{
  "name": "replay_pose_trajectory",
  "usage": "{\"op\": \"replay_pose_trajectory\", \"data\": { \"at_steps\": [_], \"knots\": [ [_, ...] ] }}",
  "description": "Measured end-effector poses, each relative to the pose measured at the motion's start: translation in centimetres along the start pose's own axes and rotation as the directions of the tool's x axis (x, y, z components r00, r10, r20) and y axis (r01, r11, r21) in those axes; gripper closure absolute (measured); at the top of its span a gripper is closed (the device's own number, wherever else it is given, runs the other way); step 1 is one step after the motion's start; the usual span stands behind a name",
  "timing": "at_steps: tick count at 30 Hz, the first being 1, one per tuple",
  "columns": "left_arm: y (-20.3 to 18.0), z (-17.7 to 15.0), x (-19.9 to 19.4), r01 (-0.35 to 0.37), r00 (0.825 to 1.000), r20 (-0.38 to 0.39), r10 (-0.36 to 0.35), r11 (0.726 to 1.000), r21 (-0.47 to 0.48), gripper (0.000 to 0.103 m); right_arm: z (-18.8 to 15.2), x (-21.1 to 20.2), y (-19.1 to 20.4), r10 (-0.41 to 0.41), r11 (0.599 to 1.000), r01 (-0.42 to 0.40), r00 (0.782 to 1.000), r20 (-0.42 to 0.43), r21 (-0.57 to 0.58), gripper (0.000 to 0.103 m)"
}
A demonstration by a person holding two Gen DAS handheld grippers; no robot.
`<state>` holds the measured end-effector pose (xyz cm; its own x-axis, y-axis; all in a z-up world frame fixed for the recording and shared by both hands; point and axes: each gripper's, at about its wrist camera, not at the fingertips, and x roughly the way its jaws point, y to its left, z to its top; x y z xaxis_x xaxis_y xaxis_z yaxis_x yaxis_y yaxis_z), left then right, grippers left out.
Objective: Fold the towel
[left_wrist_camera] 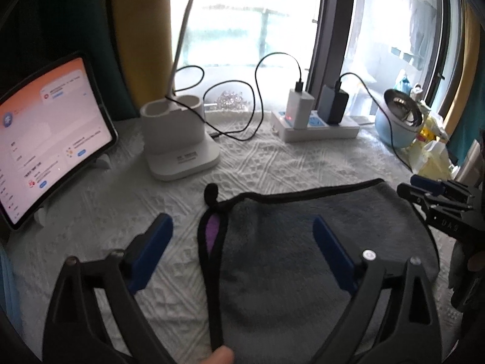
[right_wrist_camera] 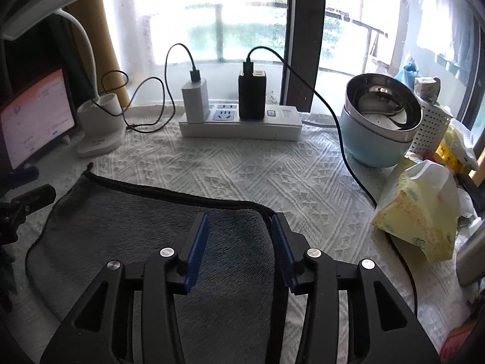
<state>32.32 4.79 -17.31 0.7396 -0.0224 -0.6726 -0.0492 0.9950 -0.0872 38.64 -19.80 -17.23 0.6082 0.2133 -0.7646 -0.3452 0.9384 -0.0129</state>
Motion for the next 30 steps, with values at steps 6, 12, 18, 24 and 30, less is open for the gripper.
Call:
{"op": "replay_pose_trajectory", "data": {
  "at_steps": [6, 12, 18, 24, 30],
  "knots": [
    [0.0, -0.5, -2.2, -0.007, 1.0, 0.02, 0.007, 1.0, -0.01, 0.007, -0.5, -2.4, 0.5, 0.003, 1.0, -0.003, 1.0, 0.025, 0.003, 0.057],
    [-0.1, -1.2, -4.7, -0.014, 0.999, 0.04, 0.015, 1.0, -0.026, 0.007, -1.1, -4.8, 0.9, -0.001, 1.0, 0.001, 0.999, 0.048, 0.006, 0.057],
    [-0.1, -2.3, -7.3, -0.05, 0.998, 0.039, 0.051, 0.998, -0.036, 0.007, -2.0, -7.3, 1.5, -0.003, 1.0, 0.003, 0.997, 0.072, 0.001, 0.057],
    [-0.1, -3.4, -10.3, -0.052, 0.996, 0.064, 0.055, 0.997, -0.05, 0.007, -2.9, -9.9, 1.9, -0.01, 1.0, 0.009, 0.995, 0.095, 0.012, 0.057],
    [-0.3, -4.4, -12.5, -0.048, 0.994, 0.093, 0.053, 0.998, -0.049, 0.007, -4.0, -12.5, 2.5, -0.007, 1.0, 0.006, 0.993, 0.116, 0.004, 0.057]
  ]
}}
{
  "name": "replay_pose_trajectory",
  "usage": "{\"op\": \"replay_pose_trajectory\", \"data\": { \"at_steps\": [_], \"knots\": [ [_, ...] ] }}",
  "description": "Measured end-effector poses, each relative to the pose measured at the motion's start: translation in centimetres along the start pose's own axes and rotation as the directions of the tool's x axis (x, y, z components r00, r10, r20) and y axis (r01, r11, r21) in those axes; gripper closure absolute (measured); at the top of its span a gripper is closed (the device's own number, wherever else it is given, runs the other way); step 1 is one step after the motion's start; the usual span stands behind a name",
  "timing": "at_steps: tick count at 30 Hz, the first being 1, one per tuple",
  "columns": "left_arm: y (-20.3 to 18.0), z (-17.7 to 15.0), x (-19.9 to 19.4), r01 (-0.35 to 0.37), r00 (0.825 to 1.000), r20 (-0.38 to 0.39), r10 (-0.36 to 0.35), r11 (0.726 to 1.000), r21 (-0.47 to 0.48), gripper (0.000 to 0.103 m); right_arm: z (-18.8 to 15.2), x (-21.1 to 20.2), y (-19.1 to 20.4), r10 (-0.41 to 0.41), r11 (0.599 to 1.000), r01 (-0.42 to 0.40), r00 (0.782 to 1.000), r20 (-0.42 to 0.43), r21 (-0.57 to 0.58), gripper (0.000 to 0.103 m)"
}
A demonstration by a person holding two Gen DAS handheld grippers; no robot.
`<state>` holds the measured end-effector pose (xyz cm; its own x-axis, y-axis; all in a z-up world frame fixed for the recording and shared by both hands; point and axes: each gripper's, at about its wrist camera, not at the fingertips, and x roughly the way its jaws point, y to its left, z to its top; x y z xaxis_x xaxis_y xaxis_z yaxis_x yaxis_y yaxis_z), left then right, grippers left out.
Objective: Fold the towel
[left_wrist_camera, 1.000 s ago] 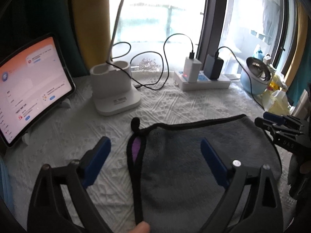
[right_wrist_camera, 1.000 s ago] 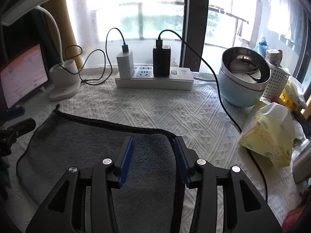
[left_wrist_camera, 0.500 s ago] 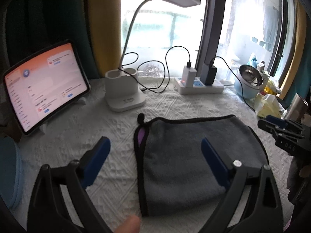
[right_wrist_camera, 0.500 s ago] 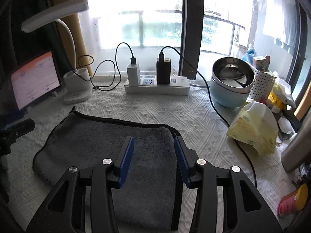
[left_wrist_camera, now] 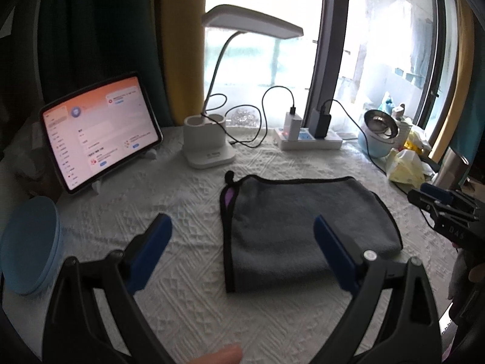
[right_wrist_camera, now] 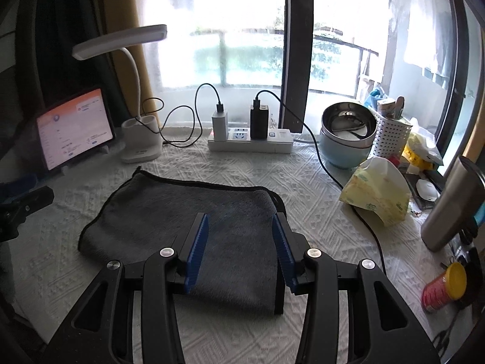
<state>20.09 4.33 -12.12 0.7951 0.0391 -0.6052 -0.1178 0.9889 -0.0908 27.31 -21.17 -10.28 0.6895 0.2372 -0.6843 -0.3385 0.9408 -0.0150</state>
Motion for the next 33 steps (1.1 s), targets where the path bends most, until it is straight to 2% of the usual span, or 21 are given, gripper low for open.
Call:
{"op": "replay_pose_trajectory", "data": {
  "at_steps": [9, 17, 26, 33],
  "knots": [
    [0.1, -1.0, -3.8, -0.003, 0.998, 0.062, 0.003, 1.0, 0.005, 0.007, -0.5, -4.4, 1.0, 0.001, 1.0, 0.0, 0.998, 0.055, -0.012, 0.057],
    [-0.1, -0.9, -7.7, -0.007, 0.989, 0.145, 0.004, 1.0, 0.021, 0.007, -0.6, -8.5, 1.7, -0.001, 1.0, 0.003, 0.993, 0.121, -0.014, 0.057],
    [-0.4, -0.8, -11.8, -0.006, 0.975, 0.224, -0.002, 0.999, 0.038, 0.007, -0.5, -13.5, 2.3, -0.002, 1.0, 0.007, 0.979, 0.203, -0.021, 0.057],
    [-0.8, -0.3, -14.7, -0.019, 0.956, 0.295, 0.003, 0.999, 0.051, 0.007, -0.1, -16.6, 2.4, -0.003, 1.0, 0.009, 0.964, 0.265, -0.021, 0.057]
  ]
}}
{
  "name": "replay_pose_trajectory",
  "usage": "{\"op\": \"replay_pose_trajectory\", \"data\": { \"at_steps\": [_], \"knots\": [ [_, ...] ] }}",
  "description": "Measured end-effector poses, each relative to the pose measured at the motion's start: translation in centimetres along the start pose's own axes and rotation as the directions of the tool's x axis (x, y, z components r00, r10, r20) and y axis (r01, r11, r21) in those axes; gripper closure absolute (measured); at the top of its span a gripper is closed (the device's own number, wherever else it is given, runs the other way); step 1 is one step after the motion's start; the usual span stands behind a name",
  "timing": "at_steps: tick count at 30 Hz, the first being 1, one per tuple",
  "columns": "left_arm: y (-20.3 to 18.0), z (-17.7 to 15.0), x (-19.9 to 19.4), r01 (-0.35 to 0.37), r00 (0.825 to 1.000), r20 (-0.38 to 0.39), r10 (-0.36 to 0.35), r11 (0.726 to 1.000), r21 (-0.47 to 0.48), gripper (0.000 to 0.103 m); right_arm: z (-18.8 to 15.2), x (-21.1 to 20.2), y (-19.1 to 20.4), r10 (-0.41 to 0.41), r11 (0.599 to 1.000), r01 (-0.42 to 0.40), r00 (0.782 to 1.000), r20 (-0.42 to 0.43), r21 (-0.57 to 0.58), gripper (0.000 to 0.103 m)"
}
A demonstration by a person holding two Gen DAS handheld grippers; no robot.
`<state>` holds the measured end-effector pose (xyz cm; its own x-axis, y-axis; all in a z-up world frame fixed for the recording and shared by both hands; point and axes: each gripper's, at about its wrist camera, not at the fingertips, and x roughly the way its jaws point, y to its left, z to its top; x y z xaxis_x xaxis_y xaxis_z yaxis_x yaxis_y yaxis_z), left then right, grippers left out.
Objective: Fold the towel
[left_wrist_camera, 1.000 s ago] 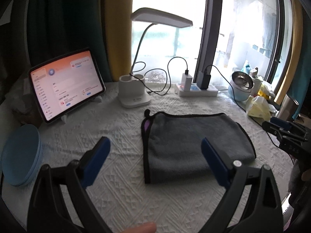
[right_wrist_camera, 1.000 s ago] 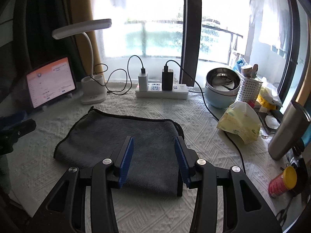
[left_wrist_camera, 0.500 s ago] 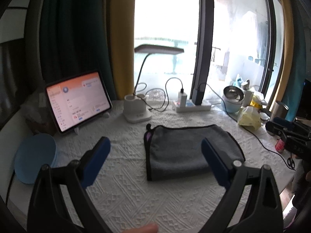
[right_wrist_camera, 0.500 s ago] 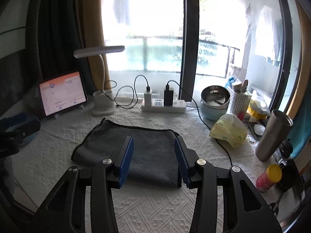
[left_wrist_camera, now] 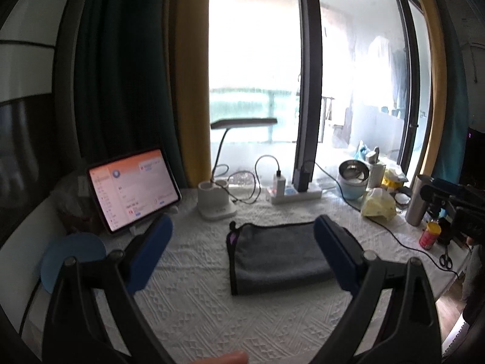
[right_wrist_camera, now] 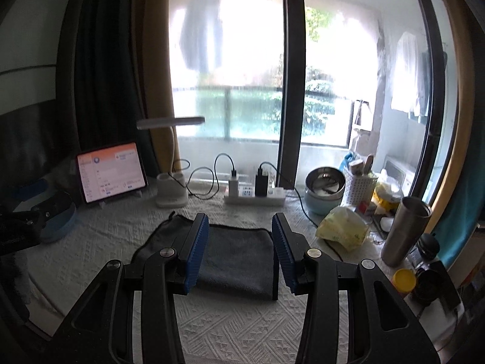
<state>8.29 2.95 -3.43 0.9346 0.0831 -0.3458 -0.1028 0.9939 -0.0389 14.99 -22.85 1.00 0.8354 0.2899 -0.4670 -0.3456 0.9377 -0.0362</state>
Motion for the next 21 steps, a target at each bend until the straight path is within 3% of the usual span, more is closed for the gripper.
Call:
{"op": "replay_pose_trajectory", "data": {
  "at_steps": [21],
  "knots": [
    [0.3, 3.1, -6.7, -0.001, 0.983, 0.182, -0.001, 1.0, 0.007, 0.007, 3.1, -7.2, 1.6, -0.004, 0.999, 0.01, 0.986, 0.167, -0.037, 0.056]
  ]
}}
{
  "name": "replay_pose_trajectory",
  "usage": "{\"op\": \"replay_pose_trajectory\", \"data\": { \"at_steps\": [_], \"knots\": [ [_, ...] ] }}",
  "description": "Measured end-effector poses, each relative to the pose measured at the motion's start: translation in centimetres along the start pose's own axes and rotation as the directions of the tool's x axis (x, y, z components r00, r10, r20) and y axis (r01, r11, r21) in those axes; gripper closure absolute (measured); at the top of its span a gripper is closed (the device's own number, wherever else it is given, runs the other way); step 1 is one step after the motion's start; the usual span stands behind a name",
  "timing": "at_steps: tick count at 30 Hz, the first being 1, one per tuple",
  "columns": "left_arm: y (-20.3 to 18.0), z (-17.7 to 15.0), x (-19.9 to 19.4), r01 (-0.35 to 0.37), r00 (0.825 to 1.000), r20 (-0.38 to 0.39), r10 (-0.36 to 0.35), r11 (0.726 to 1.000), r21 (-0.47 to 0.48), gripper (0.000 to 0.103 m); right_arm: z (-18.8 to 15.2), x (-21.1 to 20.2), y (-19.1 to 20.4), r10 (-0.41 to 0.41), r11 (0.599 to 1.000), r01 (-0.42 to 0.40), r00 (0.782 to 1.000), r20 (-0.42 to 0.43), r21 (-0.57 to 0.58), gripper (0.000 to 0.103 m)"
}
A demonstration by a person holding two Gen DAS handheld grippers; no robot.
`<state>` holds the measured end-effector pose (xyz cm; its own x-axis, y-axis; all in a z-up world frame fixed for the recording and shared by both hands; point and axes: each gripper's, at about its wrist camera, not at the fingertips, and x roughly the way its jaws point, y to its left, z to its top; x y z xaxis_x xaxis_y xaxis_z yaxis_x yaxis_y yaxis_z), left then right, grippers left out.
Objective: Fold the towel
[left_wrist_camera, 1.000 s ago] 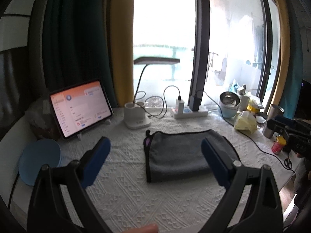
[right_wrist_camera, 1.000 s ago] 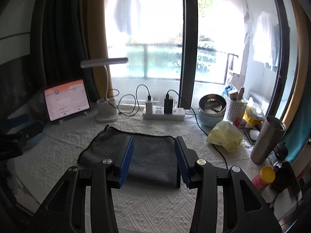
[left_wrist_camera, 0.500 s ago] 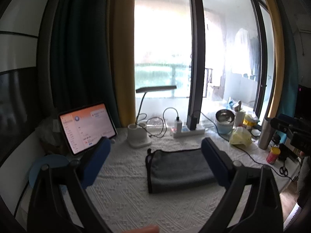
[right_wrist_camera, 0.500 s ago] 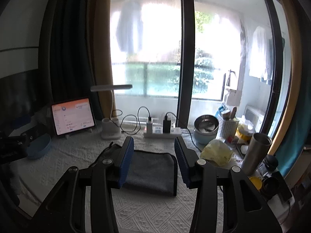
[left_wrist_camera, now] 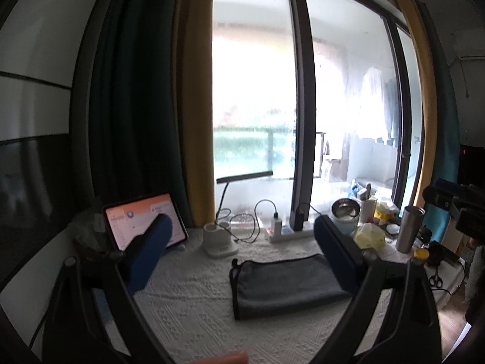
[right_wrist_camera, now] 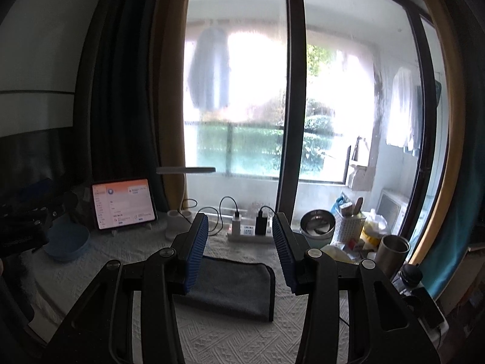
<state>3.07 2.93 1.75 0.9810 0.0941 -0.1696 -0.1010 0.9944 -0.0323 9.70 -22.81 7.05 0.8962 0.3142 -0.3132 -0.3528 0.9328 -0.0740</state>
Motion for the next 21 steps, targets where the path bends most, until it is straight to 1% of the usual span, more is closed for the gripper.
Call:
{"op": "replay_pose_trajectory", "data": {
  "at_steps": [7, 12, 16, 21],
  "knots": [
    [-0.3, 0.6, -1.5, -0.004, 0.999, 0.053, 0.004, 1.0, 0.012, 0.007, 0.5, -1.2, 0.1, -0.003, 1.0, 0.003, 1.0, 0.031, 0.001, 0.051],
    [0.0, 0.8, -1.9, 0.0, 0.998, 0.067, 0.0, 1.0, 0.006, 0.007, 0.8, -1.8, 0.1, -0.008, 1.0, 0.009, 0.999, 0.05, -0.003, 0.049],
    [-0.1, 1.0, -2.2, 0.005, 0.997, 0.08, -0.006, 1.0, 0.008, 0.007, 0.9, -2.1, 0.1, -0.012, 1.0, 0.012, 0.998, 0.058, 0.003, 0.044],
    [-0.2, 1.2, -2.7, 0.008, 0.995, 0.098, -0.009, 1.0, 0.007, 0.007, 1.0, -2.4, 0.1, -0.013, 1.0, 0.013, 0.998, 0.066, 0.005, 0.043]
  ]
}}
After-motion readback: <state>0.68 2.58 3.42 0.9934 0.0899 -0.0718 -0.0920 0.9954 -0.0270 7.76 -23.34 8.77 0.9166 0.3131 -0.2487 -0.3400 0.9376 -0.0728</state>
